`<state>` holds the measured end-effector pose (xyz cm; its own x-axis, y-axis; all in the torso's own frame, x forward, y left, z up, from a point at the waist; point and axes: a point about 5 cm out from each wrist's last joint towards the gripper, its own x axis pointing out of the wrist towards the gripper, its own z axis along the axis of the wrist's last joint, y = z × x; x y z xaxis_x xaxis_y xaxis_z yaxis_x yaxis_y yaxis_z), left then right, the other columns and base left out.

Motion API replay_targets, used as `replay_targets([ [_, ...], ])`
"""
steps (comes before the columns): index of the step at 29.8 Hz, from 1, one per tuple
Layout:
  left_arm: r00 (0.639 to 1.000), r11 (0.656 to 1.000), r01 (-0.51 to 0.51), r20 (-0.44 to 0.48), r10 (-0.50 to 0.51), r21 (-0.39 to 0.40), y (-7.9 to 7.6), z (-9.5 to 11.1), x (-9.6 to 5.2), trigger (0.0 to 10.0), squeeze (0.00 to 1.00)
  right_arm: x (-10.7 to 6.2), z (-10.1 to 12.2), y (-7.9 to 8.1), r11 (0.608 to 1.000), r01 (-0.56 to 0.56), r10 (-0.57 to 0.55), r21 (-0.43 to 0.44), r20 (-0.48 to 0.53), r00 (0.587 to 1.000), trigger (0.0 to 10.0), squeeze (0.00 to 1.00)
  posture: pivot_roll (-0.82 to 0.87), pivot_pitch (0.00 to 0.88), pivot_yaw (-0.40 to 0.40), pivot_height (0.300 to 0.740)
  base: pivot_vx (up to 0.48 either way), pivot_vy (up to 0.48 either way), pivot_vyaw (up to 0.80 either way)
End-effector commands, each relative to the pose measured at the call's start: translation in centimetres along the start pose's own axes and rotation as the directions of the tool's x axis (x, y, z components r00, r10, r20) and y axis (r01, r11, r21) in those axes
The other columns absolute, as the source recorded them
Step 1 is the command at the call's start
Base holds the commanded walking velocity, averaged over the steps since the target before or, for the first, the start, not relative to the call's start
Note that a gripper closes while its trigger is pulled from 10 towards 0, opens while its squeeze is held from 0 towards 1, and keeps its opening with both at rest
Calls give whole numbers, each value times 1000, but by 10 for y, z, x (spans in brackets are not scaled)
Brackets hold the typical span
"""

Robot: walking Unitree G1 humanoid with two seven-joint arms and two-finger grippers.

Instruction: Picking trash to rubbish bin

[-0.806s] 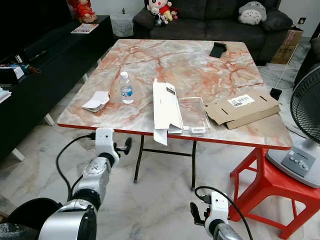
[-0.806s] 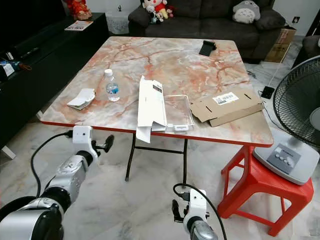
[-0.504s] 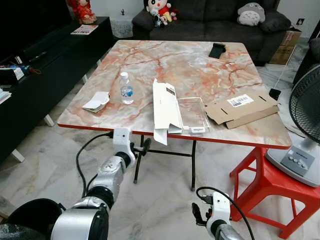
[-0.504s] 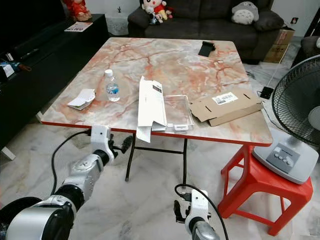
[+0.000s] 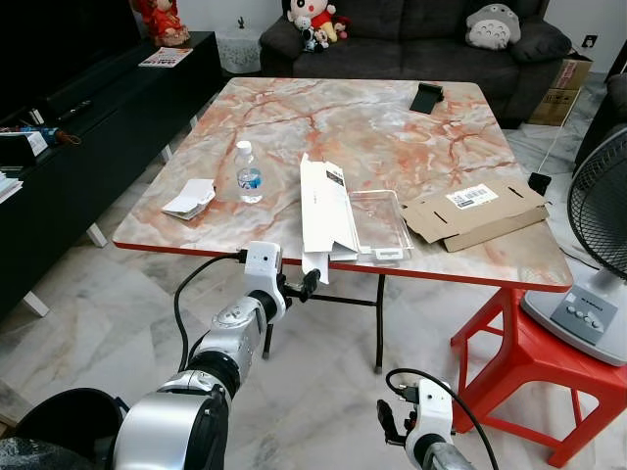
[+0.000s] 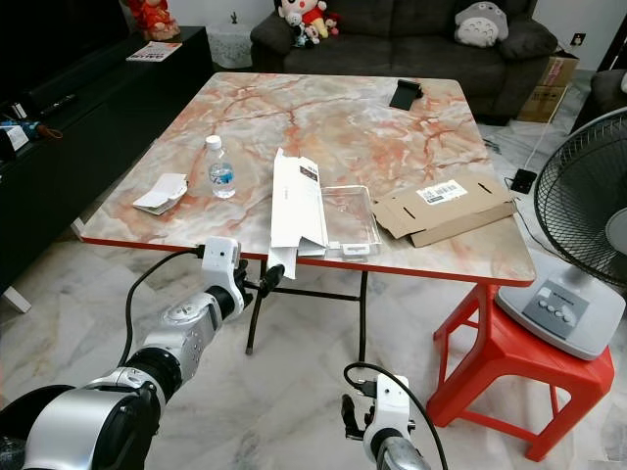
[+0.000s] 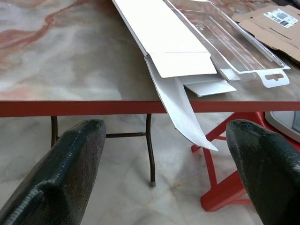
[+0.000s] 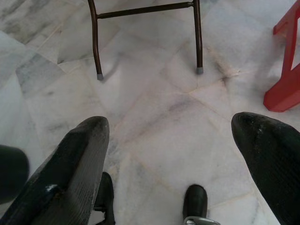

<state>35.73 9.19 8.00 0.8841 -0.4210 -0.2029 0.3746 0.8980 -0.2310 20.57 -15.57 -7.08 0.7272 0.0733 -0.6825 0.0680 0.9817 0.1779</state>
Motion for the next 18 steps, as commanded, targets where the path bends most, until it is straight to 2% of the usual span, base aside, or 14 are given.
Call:
replay_targets([
  [1,1000,1000,-1,-12,1,-9,-2,4,3,10000,0,0,0,0,1000,0,0,11,8,1000,10000,0,49,8,34,740,0,0,0],
  [4,1000,999,-8,-19,8,-36,-5,8,6,10000,0,-1,0,-2,1000,9,-10,17,12,1000,10000,0,17,69,43,740,0,0,0],
  [13,999,998,-31,-27,29,-56,-12,14,12,10000,0,-4,-3,-9,999,33,-34,36,22,999,10000,0,-11,106,45,740,0,0,0],
  [14,999,998,-30,-28,29,-57,-15,16,14,10000,0,-5,-6,-12,998,41,-42,42,22,999,10000,0,-27,138,46,740,0,0,0],
  [18,999,997,-36,-28,34,-70,-20,19,17,10000,0,-8,-11,-15,998,50,-51,48,19,999,10000,0,-31,157,49,740,0,0,0],
])
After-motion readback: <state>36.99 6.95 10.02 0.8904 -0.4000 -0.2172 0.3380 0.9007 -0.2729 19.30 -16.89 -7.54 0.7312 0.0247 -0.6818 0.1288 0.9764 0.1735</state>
